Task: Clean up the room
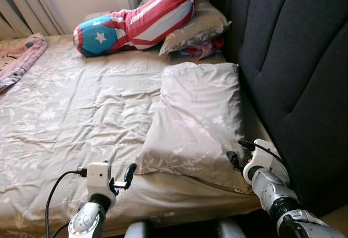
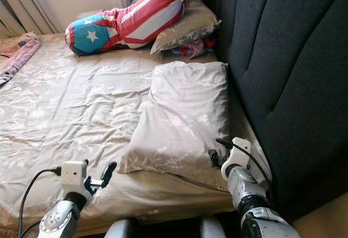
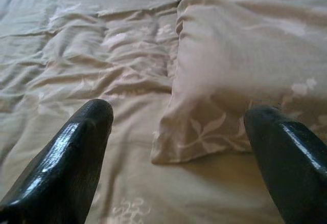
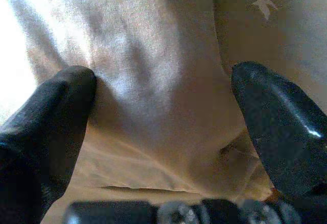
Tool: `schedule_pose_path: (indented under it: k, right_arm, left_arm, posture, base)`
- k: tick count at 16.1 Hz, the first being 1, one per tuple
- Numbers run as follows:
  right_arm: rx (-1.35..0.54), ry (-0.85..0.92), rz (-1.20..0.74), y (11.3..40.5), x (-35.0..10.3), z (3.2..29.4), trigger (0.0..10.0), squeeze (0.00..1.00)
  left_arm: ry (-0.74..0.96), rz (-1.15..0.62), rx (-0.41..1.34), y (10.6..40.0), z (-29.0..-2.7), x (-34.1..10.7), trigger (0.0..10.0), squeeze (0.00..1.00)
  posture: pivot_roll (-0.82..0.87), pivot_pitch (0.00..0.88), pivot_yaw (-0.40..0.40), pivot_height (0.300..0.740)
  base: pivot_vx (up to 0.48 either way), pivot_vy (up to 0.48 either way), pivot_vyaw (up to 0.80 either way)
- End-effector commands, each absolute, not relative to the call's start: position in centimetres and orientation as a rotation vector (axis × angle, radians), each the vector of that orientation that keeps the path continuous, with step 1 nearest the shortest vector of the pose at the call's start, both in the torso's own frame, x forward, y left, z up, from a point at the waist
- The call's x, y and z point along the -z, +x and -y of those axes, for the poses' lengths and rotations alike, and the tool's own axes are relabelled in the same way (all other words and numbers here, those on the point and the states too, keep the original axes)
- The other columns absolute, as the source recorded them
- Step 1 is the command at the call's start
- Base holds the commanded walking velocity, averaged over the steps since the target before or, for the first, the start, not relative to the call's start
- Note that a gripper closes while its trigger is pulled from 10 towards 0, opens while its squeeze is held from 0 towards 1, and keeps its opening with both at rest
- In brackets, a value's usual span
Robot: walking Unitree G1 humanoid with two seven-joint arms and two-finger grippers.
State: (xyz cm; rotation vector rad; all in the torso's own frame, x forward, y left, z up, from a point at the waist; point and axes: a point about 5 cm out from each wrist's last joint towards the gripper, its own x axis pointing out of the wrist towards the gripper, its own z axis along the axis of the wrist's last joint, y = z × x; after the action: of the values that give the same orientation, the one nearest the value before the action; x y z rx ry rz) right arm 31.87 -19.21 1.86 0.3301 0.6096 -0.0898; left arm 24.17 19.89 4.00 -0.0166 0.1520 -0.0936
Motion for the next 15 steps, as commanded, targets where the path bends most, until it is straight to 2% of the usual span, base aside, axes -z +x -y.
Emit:
schedule_pose_path:
  k: [1,6,9,13,15]
  right_arm:
    - [0.085,0.350,-0.638,31.3,-1.2,18.9,10.0,0.00]
    - [-0.025,0.417,-0.593,31.0,-0.8,17.2,10.0,0.00]
    - [-0.029,0.466,-0.588,30.6,-0.4,16.3,10.0,0.00]
    - [-0.004,0.448,-0.543,31.2,-0.9,15.9,10.0,0.00]
    - [0.029,0.434,-0.372,32.9,-3.3,16.6,10.0,0.00]
  left_arm:
    - [-0.005,-0.166,0.100,23.9,-20.2,-4.1,10.0,0.00]
    - [0.018,-0.185,0.112,22.1,-20.6,-4.6,10.0,0.00]
    - [0.035,-0.200,0.126,21.0,-20.7,-5.2,10.0,0.00]
    - [0.042,-0.204,0.123,20.4,-21.0,-5.8,10.0,0.00]
    - [0.041,-0.205,0.114,20.1,-20.9,-6.3,10.0,0.00]
  posture:
    - [-0.01,0.119,0.062,0.626]
    - [0.04,0.164,0.068,0.626]
    - [0.08,0.201,0.075,0.626]
    - [0.10,0.223,0.078,0.626]
    - [0.11,0.240,0.073,0.626]
  base:
    - [0.000,0.000,0.00]
    - [0.000,0.000,0.00]
    - [0.000,0.000,0.00]
    - [0.000,0.000,0.00]
    - [0.000,0.000,0.00]
